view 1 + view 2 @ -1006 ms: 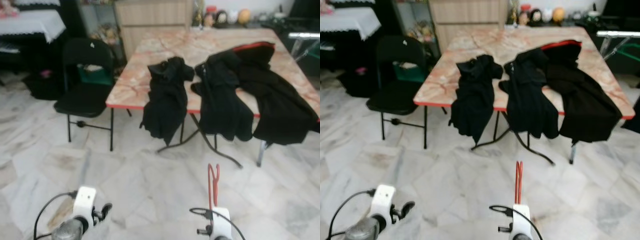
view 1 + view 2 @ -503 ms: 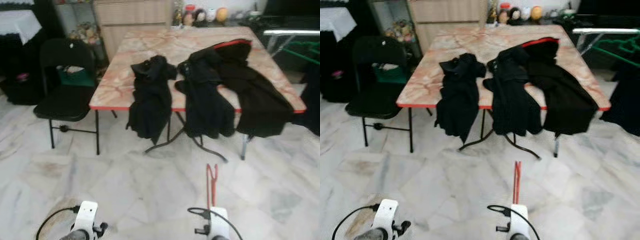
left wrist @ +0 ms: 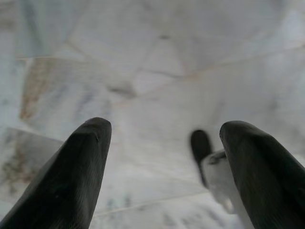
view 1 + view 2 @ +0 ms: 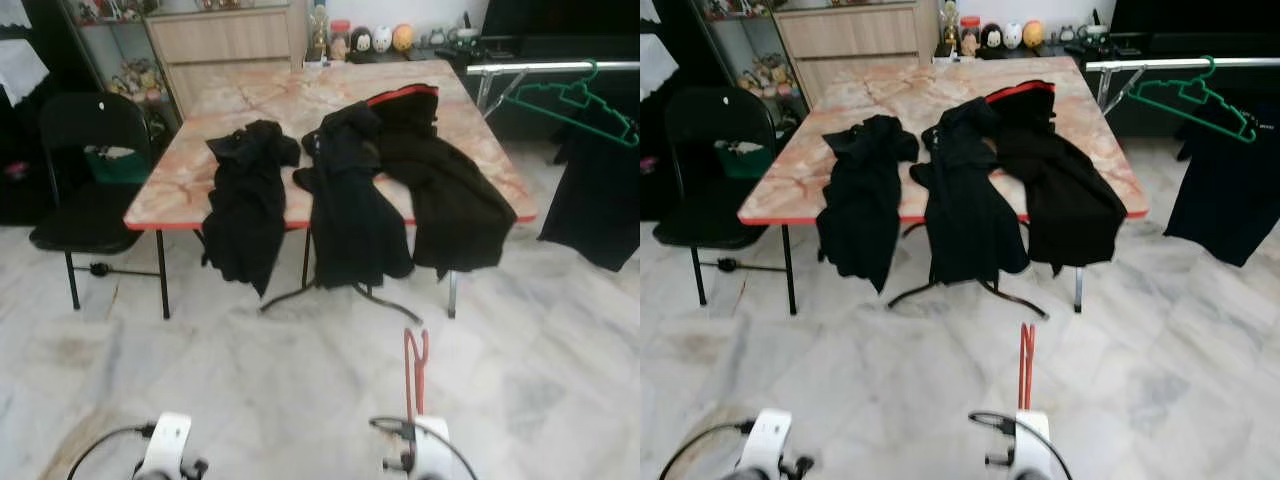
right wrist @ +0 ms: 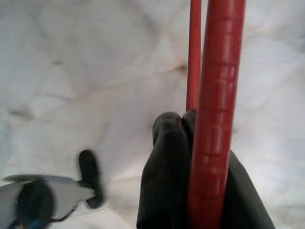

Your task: Hang hanger

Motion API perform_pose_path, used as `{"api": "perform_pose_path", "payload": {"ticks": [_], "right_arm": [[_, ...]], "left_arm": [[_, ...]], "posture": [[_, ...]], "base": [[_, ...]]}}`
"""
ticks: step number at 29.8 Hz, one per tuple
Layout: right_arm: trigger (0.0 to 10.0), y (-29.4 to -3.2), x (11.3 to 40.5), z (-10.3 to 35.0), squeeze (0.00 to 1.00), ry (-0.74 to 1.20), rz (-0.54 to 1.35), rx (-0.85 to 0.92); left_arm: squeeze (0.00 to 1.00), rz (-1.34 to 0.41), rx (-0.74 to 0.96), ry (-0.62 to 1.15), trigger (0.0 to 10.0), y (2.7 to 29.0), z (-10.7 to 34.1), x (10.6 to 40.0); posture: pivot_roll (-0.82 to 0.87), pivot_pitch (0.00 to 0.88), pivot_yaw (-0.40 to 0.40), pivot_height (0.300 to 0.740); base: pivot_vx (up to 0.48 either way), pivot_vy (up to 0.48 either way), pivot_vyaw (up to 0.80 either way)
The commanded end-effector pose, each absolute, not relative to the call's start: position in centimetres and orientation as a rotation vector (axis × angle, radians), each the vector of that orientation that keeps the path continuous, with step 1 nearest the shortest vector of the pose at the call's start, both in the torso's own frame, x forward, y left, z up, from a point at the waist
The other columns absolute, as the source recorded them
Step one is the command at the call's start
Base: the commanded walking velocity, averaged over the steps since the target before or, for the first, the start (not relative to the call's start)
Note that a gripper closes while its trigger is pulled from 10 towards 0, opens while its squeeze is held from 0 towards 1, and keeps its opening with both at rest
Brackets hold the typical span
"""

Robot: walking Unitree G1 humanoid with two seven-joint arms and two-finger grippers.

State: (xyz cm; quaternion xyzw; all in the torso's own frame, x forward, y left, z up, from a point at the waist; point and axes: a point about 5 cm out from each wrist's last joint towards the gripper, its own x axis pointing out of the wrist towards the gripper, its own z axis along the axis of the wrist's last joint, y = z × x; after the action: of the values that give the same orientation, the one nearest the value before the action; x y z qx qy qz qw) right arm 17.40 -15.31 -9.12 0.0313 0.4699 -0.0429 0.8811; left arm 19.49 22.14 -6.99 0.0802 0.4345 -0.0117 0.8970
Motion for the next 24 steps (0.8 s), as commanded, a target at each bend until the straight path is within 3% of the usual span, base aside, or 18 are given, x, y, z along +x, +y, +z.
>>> {"api": "perform_pose_path", "payload": {"ticks": [1,9,19,24], "right_arm": [[10.0,-15.5,17.5,-9.0,0.0,0.969,-0.1,0.063],[10.0,-15.6,18.5,-8.6,0.0,0.942,-0.104,0.065],[10.0,-15.7,18.6,-8.5,0.0,0.946,-0.117,0.07],[10.0,-15.5,17.9,-8.9,0.0,0.967,-0.155,0.097]], "left_arm": [[0.0,-0.017,0.175,0.916,10.0,22.3,-7.2,19.1],[0.0,-0.002,0.162,0.891,10.0,22.0,-6.6,20.4],[0.0,0.072,0.135,0.892,10.0,23.1,-6.6,20.0],[0.0,0.08,0.143,0.915,10.0,23.8,-6.9,19.3]], "posture": [[-0.01,0.0,0.055,0.74],[0.01,0.0,0.033,0.74],[0.06,0.0,-0.028,0.74],[0.01,0.0,0.006,0.74]], "base": [[0.0,-0.472,0.0],[0.0,-0.472,0.0],[0.0,-0.472,0.0],[0.0,-0.472,0.0]]}}
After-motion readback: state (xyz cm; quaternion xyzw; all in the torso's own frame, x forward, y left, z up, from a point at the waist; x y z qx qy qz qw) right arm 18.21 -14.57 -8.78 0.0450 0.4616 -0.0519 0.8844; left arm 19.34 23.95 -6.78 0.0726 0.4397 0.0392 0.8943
